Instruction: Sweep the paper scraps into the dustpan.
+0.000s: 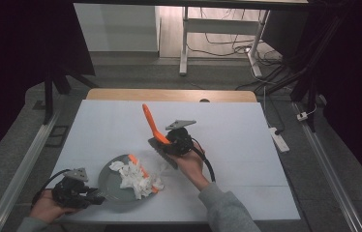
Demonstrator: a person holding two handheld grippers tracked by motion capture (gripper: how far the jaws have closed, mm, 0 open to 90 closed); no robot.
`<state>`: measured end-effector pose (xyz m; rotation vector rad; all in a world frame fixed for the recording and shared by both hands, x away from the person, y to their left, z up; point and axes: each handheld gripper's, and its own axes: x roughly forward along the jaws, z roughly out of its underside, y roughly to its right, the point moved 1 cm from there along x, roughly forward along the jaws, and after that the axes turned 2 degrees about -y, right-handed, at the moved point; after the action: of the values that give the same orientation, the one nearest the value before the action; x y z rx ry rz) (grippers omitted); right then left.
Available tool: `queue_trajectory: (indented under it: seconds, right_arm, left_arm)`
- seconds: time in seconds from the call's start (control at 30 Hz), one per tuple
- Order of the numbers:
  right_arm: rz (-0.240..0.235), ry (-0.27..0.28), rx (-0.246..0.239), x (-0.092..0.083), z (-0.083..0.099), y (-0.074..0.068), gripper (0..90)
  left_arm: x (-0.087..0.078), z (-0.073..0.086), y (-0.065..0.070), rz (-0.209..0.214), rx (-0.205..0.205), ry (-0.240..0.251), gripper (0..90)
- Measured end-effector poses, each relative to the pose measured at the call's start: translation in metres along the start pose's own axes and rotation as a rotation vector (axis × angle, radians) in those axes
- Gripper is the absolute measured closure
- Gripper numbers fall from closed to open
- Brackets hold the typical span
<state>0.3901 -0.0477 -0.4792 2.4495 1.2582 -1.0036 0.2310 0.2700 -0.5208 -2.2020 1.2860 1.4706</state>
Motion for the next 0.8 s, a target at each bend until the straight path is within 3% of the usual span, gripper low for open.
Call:
queue_trajectory:
  seconds: [0.1, 0.27, 0.37, 0.53, 0.8]
  right_arm:
    - [0.033, -0.024, 0.007, 0.005, 0.004, 0.007, 71.0]
    - [0.049, -0.069, 0.018, 0.014, 0.008, 0.009, 71.0]
    - [0.038, -0.078, 0.020, 0.018, 0.010, 0.004, 71.1]
    - [0.023, -0.094, -0.029, 0.021, 0.010, -0.010, 71.1]
    - [-0.002, -0.091, -0.014, 0.022, 0.013, -0.021, 71.1]
  left_arm:
    - [0.000, 0.000, 0.000, 0.000, 0.001, -0.001, 61.7]
    - [0.000, 0.000, 0.000, 0.001, 0.001, -0.003, 61.6]
    - [0.001, 0.000, 0.000, 0.001, 0.000, -0.005, 61.7]
    - [0.000, 0.000, 0.001, 0.000, -0.002, 0.000, 61.7]
    - [0.003, -0.002, 0.002, 0.001, -0.007, -0.005, 61.7]
